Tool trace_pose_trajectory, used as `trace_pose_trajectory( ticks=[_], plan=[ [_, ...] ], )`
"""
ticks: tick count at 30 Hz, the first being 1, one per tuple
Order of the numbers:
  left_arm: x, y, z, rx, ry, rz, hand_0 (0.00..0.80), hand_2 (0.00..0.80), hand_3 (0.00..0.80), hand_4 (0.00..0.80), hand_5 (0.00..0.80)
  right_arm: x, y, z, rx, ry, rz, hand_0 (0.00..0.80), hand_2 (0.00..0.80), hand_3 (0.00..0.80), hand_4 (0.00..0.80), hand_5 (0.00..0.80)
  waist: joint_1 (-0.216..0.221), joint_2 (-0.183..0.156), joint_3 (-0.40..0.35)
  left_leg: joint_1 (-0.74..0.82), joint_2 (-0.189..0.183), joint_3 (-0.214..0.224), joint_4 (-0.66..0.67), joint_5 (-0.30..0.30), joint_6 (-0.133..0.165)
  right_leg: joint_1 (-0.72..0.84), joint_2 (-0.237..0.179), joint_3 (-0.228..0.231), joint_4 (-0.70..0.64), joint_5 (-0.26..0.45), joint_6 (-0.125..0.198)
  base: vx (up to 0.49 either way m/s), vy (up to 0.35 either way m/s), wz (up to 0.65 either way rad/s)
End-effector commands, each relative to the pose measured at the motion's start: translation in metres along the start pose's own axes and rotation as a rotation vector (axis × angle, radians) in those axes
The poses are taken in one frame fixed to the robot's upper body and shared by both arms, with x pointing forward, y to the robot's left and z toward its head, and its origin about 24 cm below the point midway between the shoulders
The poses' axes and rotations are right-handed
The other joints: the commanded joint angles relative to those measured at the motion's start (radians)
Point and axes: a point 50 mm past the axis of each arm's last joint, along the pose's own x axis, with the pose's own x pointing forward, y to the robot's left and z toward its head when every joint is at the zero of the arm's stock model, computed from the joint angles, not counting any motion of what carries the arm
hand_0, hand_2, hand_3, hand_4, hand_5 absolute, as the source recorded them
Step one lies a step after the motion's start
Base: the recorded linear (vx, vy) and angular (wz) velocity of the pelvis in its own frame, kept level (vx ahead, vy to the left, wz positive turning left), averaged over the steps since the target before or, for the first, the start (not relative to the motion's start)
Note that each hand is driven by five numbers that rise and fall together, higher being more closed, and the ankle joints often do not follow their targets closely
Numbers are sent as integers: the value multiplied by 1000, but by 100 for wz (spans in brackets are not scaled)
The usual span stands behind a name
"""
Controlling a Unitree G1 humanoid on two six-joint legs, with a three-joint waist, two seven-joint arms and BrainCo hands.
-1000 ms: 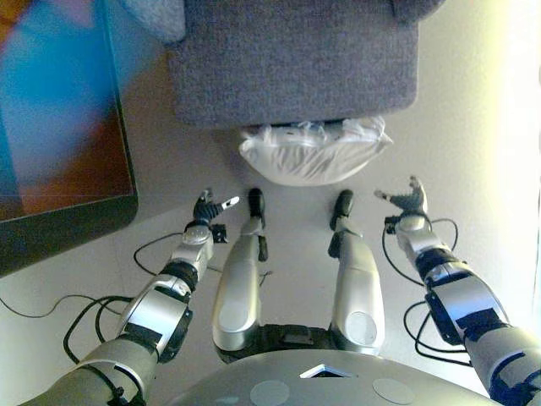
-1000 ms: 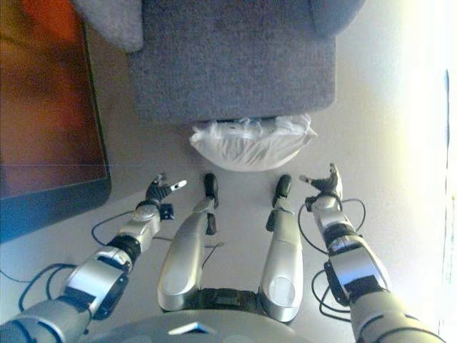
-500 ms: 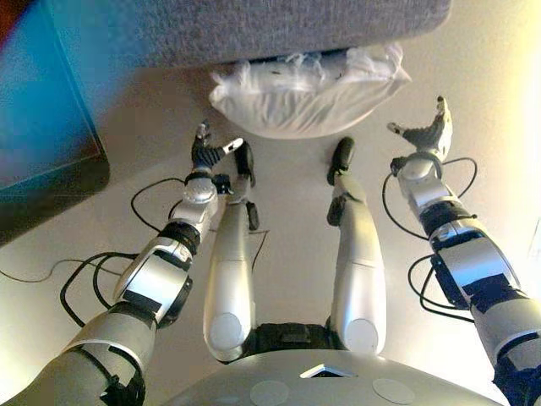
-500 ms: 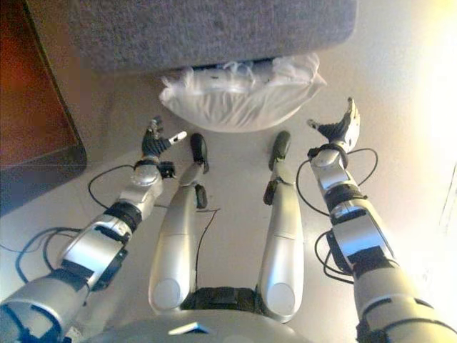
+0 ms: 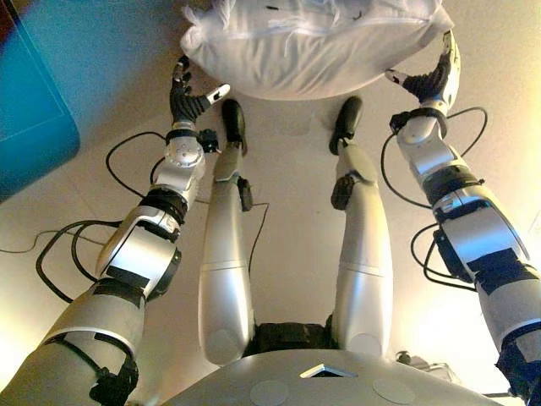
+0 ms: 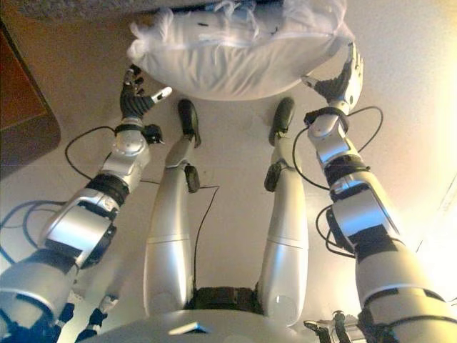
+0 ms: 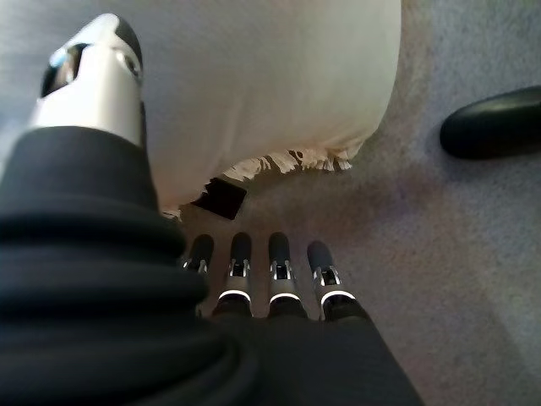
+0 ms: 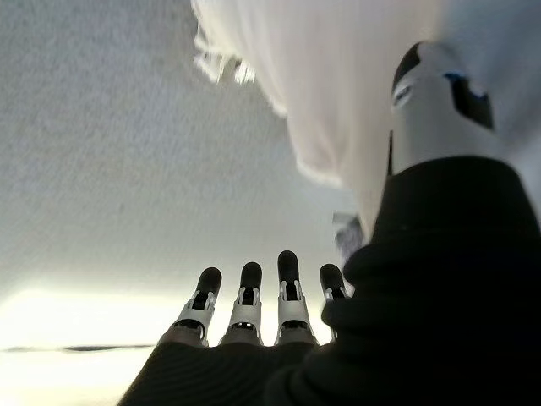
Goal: Pick up the cushion and take it to the sofa
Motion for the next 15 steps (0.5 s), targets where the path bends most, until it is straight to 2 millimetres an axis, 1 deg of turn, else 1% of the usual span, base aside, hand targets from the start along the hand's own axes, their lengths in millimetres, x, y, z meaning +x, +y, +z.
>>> trace_pose_trajectory(
  ticks=[1, 2, 6, 9, 12, 15],
  plan=[
    [13, 31, 30, -19, -121, 103, 0, 0, 0, 0, 0, 11, -38, -3, 8, -114, 13, 0, 0, 0, 0, 0, -4, 18, -3, -80, -21, -61, 51, -70, 11, -27, 9, 26, 102, -102, 72, 0, 0, 0],
    [17, 35, 41, -3, -158, 102, 0, 0, 0, 0, 0, 13, -43, 3, 26, -148, 25, 0, 0, 0, 0, 0, -5, 13, -3, -93, -22, -65, 48, -69, 9, -39, 10, 24, 99, -100, 75, 0, 0, 0],
    [22, 37, 71, -8, -258, 77, 0, 0, 0, 0, 0, 20, -55, 32, 62, -278, 77, 0, 0, 0, 0, 0, -7, 11, -3, -135, -27, -69, 44, -67, 3, -81, 8, 20, 93, -97, 78, 7, -4, 3],
    [24, 38, 84, -2, -306, 48, 0, 0, 0, 0, 0, 23, -60, 46, 91, -335, 107, 0, 0, 0, 0, 0, -4, 19, -3, -163, -29, -68, 52, -69, -1, -113, 1, 21, 105, -99, 79, 0, 0, 0],
    [27, 33, 96, 4, -344, 2, 0, 0, 0, 0, 0, 28, -63, 64, 128, -392, 148, 0, 0, 0, 0, 0, 0, 28, -3, -191, -28, -64, 63, -72, -8, -142, -8, 22, 118, -104, 81, 8, 41, 4],
    [28, 31, 103, -2, -361, -30, 0, 0, 0, 0, 0, 30, -63, 76, 124, -435, 170, 0, 0, 0, 0, 0, 2, 35, -3, -213, -27, -60, 72, -72, -11, -167, -13, 26, 134, -106, 83, 4, 50, 6]
  ],
)
